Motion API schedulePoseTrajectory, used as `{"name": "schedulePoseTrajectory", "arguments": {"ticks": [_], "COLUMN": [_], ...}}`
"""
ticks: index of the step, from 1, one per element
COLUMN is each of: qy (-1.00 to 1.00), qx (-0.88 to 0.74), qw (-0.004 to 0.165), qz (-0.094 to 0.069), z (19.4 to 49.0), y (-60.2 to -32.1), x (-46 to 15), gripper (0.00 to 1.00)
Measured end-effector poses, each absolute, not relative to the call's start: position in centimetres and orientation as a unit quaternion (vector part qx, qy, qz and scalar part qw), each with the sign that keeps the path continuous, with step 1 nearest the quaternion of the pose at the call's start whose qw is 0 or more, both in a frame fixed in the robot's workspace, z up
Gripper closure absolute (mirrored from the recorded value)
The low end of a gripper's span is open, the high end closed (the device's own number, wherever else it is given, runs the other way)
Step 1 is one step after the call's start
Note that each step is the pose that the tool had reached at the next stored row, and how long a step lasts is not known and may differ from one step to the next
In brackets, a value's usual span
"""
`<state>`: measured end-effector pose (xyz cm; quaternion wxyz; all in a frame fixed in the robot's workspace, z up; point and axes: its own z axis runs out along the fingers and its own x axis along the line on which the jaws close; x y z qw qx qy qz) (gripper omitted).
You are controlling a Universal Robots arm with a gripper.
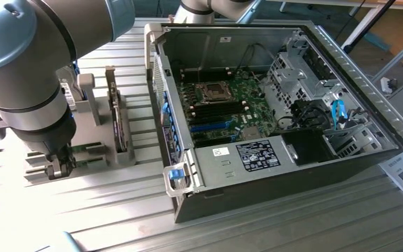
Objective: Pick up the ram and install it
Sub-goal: 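Pick up the ram and move it above insertion slot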
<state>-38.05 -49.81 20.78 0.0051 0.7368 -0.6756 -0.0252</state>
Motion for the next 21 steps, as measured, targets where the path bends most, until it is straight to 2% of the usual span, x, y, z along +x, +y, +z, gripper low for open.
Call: {"name": "schedulePoseTrajectory", "arguments": {"ticks": [10, 21], "qy": [-0.676, -0.676], "qx": [0.737, 0.737], "qw": [0.005, 0.005], "qz": [-0.025, -0.025], "z": [21.0, 23.6], "y": [-49.8, -49.8], "x": [-38.1, -38.1], "gripper": [0.87, 0.87]}}
